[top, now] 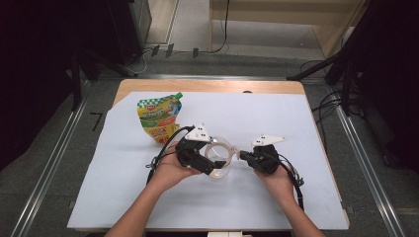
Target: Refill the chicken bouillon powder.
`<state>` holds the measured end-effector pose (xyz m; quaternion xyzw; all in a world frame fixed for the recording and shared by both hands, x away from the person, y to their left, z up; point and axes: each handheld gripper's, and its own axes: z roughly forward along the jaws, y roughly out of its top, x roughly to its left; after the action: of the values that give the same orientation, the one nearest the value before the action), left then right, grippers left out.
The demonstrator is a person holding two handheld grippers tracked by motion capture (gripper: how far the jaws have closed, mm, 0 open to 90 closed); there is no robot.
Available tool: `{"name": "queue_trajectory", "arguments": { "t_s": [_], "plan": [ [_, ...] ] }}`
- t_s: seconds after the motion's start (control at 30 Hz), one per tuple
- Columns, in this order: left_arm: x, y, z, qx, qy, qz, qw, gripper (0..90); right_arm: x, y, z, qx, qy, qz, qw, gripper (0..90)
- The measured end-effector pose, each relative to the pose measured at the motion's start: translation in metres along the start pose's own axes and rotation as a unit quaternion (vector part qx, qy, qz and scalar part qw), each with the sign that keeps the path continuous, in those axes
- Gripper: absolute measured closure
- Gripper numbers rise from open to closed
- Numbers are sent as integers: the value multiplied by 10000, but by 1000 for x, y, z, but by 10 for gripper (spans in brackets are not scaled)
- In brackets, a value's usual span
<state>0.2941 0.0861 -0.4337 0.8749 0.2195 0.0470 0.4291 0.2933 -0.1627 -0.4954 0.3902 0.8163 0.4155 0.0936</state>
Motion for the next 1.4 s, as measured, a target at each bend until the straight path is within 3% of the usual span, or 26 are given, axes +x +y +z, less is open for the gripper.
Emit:
{"name": "queue_trajectory", "arguments": {
  "t_s": [0.07,0.1,0.13,0.17,0.27,0.47,0.67,0.97,1.4],
  "plan": [
    [-1,2,-1,-24,-64,40,10000,118,0,0,0,5,8,-12,10000,900],
    [-2,3,-3,-94,-213,7,9997,158,0,0,0,-3,4,-16,10000,900],
    [-2,5,-5,-197,-381,-43,9991,265,0,0,0,-10,22,-4,10000,900],
    [-3,6,-5,-239,-400,-48,9989,309,1,0,-1,3,17,-9,10000,900],
    [-8,14,-2,-81,-400,-70,9991,347,1,-1,-1,14,9,-50,10000,900],
    [-15,23,-2,-45,-634,-43,9980,593,2,-1,-4,-37,1,-36,10000,900],
    [-15,30,1,31,-1042,-204,9943,764,3,-3,-5,-72,28,55,10000,900],
    [-15,52,9,395,-1025,-194,9938,769,4,-8,-8,-97,45,66,9999,900],
    [-13,61,19,508,-1144,-264,9918,707,5,-8,-13,-182,98,115,9997,900]
  ]
}}
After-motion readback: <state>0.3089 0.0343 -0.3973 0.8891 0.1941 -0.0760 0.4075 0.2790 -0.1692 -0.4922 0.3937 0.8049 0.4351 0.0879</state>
